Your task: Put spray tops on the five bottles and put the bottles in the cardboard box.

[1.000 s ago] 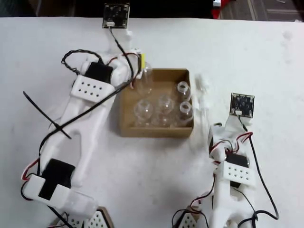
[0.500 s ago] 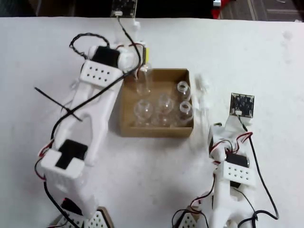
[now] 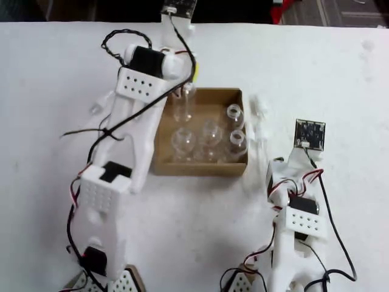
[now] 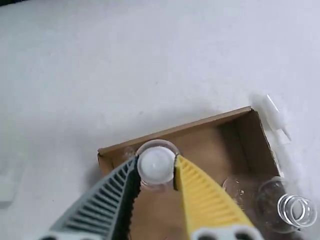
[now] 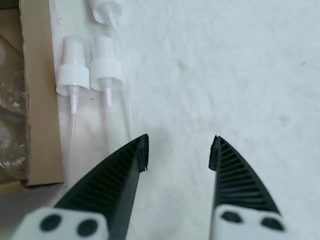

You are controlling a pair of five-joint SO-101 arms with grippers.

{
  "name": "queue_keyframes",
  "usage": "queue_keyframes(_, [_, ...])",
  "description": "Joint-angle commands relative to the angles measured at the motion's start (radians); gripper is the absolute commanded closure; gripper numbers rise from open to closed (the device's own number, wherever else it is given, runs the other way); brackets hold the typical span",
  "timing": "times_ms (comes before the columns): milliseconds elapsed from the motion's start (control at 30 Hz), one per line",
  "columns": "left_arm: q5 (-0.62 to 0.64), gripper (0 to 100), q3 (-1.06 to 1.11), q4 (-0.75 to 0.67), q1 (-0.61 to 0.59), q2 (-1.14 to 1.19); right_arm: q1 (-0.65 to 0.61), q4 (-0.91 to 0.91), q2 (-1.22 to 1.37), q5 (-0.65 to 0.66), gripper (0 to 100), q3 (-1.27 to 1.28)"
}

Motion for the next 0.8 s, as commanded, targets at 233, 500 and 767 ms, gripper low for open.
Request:
queue_keyframes(233, [-0.017,92,-0.19,0.097,0.01,0.128,-0.001,-0.018,-0.008,0.015,81.8,-0.008])
queue_keyframes(500, [-0.044,92,-0.19,0.103,0.01,0.137,-0.001,-0.018,-0.008,0.015,81.8,-0.008])
queue_keyframes(767, [-0.095,81,-0.192,0.14,0.005,0.134,-0.001,-0.018,-0.008,0.015,81.8,-0.008])
